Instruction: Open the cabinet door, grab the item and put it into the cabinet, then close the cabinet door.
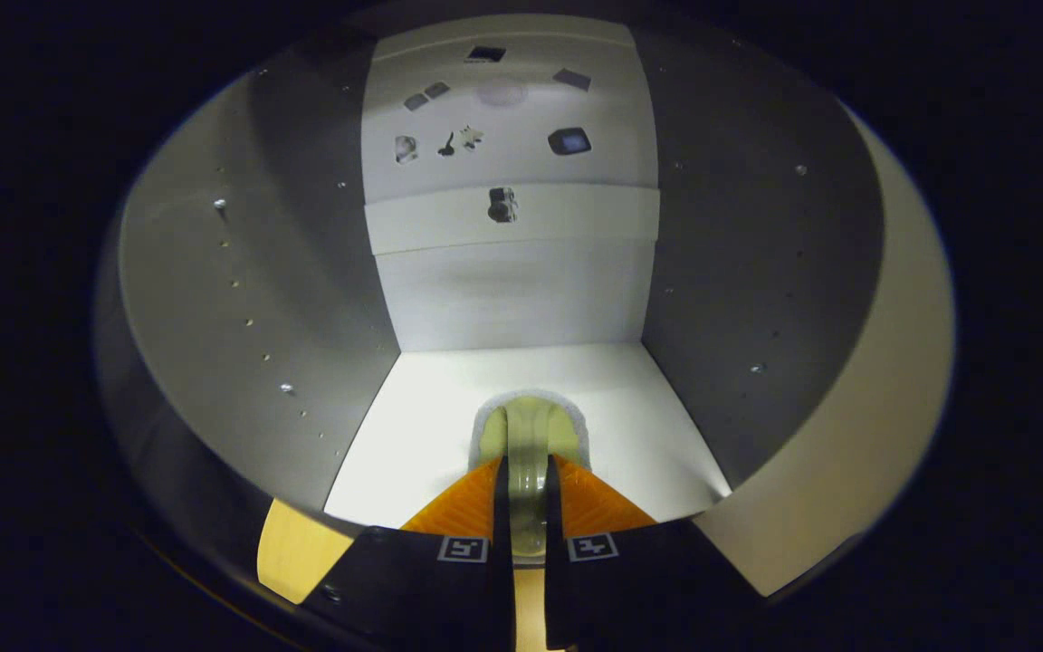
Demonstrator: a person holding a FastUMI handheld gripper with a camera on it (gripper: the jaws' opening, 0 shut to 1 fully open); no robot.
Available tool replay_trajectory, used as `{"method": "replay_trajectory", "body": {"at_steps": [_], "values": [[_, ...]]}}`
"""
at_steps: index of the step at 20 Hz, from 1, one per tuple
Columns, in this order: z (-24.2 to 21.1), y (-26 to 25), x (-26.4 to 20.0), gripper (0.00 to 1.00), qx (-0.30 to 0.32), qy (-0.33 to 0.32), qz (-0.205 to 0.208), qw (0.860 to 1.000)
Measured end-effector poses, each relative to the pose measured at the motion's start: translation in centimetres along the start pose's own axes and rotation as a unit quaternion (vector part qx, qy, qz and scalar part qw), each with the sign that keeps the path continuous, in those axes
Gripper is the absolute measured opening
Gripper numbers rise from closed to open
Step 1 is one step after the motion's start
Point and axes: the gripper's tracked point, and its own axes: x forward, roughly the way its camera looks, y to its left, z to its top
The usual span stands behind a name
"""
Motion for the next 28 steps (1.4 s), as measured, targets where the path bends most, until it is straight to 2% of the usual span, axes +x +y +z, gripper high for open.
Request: {"method": "replay_trajectory", "body": {"at_steps": [6, 11, 13, 18, 23, 28], "values": [[-0.4, 0.2, 4.4, 0.17, -0.011, 0.006, -0.015, 1.000], [0.3, -0.1, 5.8, 0.18, -0.003, -0.005, -0.022, 1.000], [0.5, -0.2, 6.1, 0.22, 0.000, -0.006, -0.023, 1.000], [2.5, -0.8, 4.6, 0.99, -0.009, -0.054, -0.040, 0.998], [4.9, -0.7, 1.4, 1.00, -0.003, -0.104, -0.041, 0.994], [8.6, -0.7, -6.4, 0.99, -0.008, -0.201, -0.042, 0.979]]}}
